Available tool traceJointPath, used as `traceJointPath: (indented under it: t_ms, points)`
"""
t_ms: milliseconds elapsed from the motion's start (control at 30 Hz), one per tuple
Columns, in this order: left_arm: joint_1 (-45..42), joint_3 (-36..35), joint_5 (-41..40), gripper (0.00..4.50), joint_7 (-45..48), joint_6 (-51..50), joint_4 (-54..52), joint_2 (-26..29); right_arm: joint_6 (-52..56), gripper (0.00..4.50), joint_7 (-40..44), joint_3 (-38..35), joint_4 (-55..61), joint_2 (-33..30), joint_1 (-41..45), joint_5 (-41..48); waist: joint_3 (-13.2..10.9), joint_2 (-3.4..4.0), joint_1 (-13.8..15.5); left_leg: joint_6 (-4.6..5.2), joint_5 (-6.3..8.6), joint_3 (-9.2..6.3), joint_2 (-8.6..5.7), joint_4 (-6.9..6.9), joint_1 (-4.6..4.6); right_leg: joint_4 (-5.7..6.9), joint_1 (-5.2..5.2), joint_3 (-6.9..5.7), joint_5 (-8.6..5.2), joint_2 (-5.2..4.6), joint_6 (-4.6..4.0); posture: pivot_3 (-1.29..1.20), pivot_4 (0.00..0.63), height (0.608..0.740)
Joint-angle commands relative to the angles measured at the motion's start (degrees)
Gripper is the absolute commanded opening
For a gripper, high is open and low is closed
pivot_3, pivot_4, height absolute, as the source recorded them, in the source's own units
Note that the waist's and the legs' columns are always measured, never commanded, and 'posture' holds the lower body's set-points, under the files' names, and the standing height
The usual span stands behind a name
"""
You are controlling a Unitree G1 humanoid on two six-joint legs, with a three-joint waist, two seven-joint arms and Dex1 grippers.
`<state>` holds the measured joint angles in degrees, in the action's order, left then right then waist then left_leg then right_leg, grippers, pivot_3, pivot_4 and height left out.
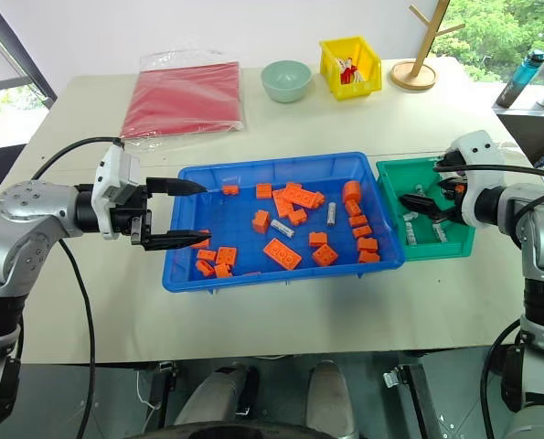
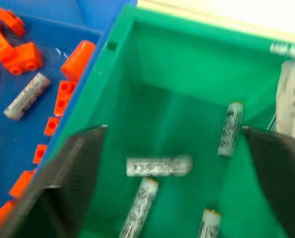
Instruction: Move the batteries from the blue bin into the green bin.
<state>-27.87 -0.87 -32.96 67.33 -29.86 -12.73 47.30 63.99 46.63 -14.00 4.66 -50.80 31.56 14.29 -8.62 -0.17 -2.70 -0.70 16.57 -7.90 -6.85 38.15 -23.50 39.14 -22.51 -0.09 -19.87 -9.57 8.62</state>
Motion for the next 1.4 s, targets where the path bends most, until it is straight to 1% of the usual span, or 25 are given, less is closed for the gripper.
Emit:
traceJointPath:
  t_ms: [33,100,200,267,367,400,533,767,867,900,933,1200,1400]
  points:
    - [-1.1,-0.6,0.3,4.50,0.1,0.4,-0.3,0.4,-2.9,4.44,0.3,0.7,4.6,1.3,5.6,3.6,0.0,0.00,0.0,0.00,0.00,0.00,0.00,0.00,0.00,0.00,0.00,0.00,0.00,0.00,0.00,0.00,0.150,0.717]
    - [-1.0,-0.8,0.3,4.50,0.2,0.4,-0.4,0.6,-2.5,4.44,0.6,3.5,6.5,3.4,8.4,5.5,0.0,0.00,0.0,0.00,0.00,-0.01,0.00,0.00,0.00,-0.01,0.00,0.00,0.00,0.00,0.00,0.00,0.150,0.717]
    - [-0.9,-1.0,0.3,4.50,0.1,0.3,-0.5,0.7,-1.9,4.44,-0.1,8.0,9.1,6.0,9.6,6.6,0.0,-0.03,0.1,0.00,0.00,-0.08,0.02,-0.01,0.00,-0.01,0.00,-0.01,0.00,0.02,0.00,0.00,0.150,0.717]
    - [-0.7,-1.1,0.2,4.50,-0.1,0.1,-0.8,0.8,-0.7,4.44,-1.3,11.7,11.0,8.7,9.7,7.2,0.0,-0.06,0.3,0.00,0.00,-0.15,-0.02,0.01,-0.01,-0.01,0.05,-0.02,0.00,0.02,0.00,0.00,0.150,0.717]
    - [-0.2,-1.3,0.1,4.50,-0.5,-0.1,-1.5,0.8,-1.3,4.44,-3.2,19.1,12.7,13.2,7.9,6.3,0.0,-0.07,0.3,0.00,0.00,-0.21,-0.09,0.05,-0.03,-0.01,0.06,-0.02,0.00,-0.03,0.00,0.00,0.150,0.717]
    - [-0.2,-1.3,0.1,4.50,-0.6,-0.2,-1.6,0.8,-1.4,4.44,-3.7,20.4,12.7,14.1,7.6,6.1,0.0,-0.07,0.3,0.00,0.00,-0.23,-0.09,0.05,-0.03,0.00,0.06,-0.02,0.00,-0.02,0.00,0.00,0.150,0.717]
    - [0.1,-1.6,-0.1,4.50,-1.0,-0.5,-2.2,1.0,-1.4,4.44,-5.7,24.1,11.4,18.5,6.8,6.2,0.0,-0.07,0.2,0.00,0.00,-0.23,-0.10,0.05,-0.03,0.01,0.04,-0.02,0.00,-0.02,0.00,0.00,0.150,0.717]
    - [1.2,-2.6,-0.4,4.50,-1.5,-1.0,-3.3,1.5,-2.3,4.44,-7.9,26.3,8.2,21.8,5.8,5.8,0.0,-0.07,0.1,0.00,0.00,-0.27,-0.10,0.05,-0.03,0.02,0.03,-0.02,0.00,-0.01,0.00,0.00,0.150,0.717]
    - [1.6,-2.9,-0.6,4.50,-1.7,-1.1,-3.6,1.8,-3.3,3.64,-8.5,27.1,7.1,22.4,5.4,5.3,0.0,-0.07,0.1,0.00,0.00,-0.27,-0.10,0.04,-0.03,0.02,0.03,-0.02,0.00,-0.01,0.00,0.00,0.150,0.717]
    - [1.7,-2.9,-0.7,4.50,-1.8,-1.1,-3.7,1.8,-3.5,3.13,-8.7,27.1,6.7,22.6,5.3,5.2,0.0,-0.07,0.1,0.00,0.00,-0.26,-0.10,0.05,-0.03,0.02,0.02,-0.02,0.00,-0.01,0.00,0.00,0.150,0.717]
    - [1.8,-3.0,-0.7,4.50,-1.9,-1.0,-3.7,1.9,-3.6,2.77,-8.8,27.2,6.3,22.8,5.3,5.1,0.0,-0.07,0.1,0.00,0.00,-0.27,-0.10,0.05,-0.03,0.02,0.02,-0.02,0.00,-0.01,0.00,0.00,0.150,0.717]
    - [1.6,-2.9,-0.5,4.50,-2.2,-0.6,-3.5,1.7,-5.2,2.77,-8.9,28.1,3.2,23.2,5.4,3.8,0.0,-0.07,0.1,0.00,0.00,-0.27,-0.10,0.05,-0.02,0.03,0.03,-0.02,0.00,0.00,0.00,0.00,0.150,0.717]
    - [0.6,-2.4,-0.2,4.50,-2.3,0.0,-2.6,1.3,-7.2,2.77,-8.4,30.7,1.7,22.7,4.0,2.2,0.0,-0.12,0.1,0.00,0.00,-0.28,-0.11,0.05,-0.02,0.03,0.05,-0.02,0.00,-0.01,0.00,0.00,0.150,0.717]
